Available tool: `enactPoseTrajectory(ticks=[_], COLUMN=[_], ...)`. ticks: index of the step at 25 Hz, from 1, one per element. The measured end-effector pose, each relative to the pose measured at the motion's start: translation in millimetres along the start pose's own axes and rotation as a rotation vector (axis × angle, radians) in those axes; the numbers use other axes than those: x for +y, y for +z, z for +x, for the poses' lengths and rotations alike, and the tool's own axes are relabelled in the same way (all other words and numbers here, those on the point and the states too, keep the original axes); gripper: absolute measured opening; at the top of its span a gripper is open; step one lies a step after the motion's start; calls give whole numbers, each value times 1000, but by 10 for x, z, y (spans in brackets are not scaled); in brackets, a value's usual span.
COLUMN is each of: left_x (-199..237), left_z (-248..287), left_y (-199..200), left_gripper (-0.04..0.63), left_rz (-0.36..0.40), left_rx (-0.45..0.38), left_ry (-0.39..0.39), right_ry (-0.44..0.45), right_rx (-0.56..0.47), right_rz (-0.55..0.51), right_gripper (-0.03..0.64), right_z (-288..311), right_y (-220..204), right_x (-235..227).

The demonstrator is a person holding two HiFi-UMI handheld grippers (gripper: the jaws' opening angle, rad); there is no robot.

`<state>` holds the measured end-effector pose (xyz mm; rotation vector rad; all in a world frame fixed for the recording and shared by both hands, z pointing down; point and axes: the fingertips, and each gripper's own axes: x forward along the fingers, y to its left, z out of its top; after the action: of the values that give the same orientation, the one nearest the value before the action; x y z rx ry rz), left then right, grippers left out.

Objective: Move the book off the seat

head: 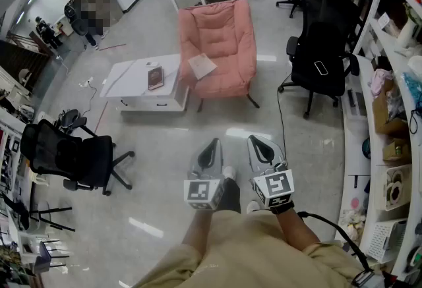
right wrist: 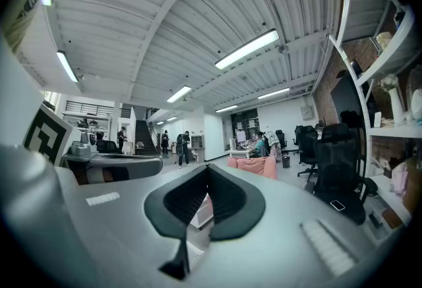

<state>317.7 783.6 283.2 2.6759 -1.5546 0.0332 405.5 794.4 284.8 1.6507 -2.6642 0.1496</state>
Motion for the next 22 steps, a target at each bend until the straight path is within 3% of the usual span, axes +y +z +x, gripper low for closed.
enactPoseTrajectory(ticks=[8,12,17,22], left_x=[213,294,889,1543], left_z=[663,974,1287,1618], left_y=[-3,13,-61,-26], left_gripper=[3,3,3,3], left_rz=[-39,-21,-27,-48], left_rx=[2,14,29,27], left_ry=[-41,-51,10,73], right_ry=[-42,28,97,103], right_rx=[27,36,88,115], right_rz=[6,-54,-50,-22], right_gripper=[5,6,6,6], right_z=[429,783,1388,2053], right_y=[11,89,-14,-47], right_x=[-364,-399,-284,-430])
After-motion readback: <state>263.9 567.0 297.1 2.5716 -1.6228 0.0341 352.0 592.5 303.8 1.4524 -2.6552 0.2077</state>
